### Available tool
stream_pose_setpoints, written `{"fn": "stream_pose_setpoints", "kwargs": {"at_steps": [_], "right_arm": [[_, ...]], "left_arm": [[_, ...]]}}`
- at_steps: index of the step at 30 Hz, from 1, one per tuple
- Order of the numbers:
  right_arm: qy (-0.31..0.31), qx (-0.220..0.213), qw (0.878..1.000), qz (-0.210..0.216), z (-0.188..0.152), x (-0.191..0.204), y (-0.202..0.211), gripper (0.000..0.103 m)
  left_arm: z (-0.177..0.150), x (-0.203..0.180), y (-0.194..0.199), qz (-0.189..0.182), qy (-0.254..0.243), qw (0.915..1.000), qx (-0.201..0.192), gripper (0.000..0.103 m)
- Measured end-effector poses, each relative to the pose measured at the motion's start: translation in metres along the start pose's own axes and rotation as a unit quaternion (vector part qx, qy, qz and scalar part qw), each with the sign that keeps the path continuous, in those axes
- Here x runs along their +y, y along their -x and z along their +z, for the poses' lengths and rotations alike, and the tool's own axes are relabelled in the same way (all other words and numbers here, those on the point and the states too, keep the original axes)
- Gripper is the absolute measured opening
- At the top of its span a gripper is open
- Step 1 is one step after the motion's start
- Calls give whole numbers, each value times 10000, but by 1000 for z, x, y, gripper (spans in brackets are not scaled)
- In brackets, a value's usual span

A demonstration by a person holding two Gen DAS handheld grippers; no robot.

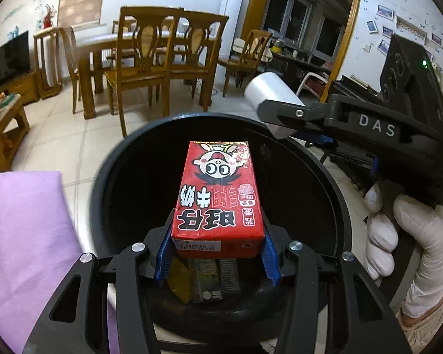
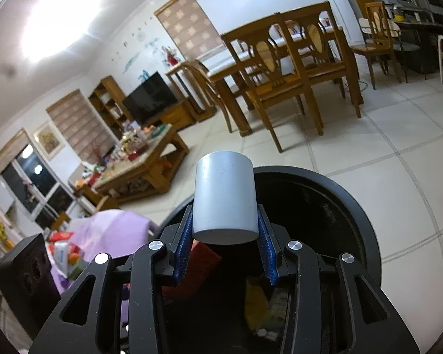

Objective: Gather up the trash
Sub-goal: 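Carry the red box and white cylinder with both tools over the bin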

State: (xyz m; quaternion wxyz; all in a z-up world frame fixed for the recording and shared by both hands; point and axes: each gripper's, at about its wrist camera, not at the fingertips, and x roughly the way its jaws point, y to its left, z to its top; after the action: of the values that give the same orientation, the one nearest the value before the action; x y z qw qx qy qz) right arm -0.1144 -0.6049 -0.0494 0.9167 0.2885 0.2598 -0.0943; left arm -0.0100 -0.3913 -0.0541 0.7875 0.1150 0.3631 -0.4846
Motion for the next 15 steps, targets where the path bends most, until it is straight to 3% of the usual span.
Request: {"fn": "stream_pose_setpoints", "kwargs": {"at_steps": [15], "right_arm": [[45, 233, 9997, -83, -2, 3, -23, 40]], "left_arm": [[3, -19, -15, -34, -174, 9996, 215, 50]]}}
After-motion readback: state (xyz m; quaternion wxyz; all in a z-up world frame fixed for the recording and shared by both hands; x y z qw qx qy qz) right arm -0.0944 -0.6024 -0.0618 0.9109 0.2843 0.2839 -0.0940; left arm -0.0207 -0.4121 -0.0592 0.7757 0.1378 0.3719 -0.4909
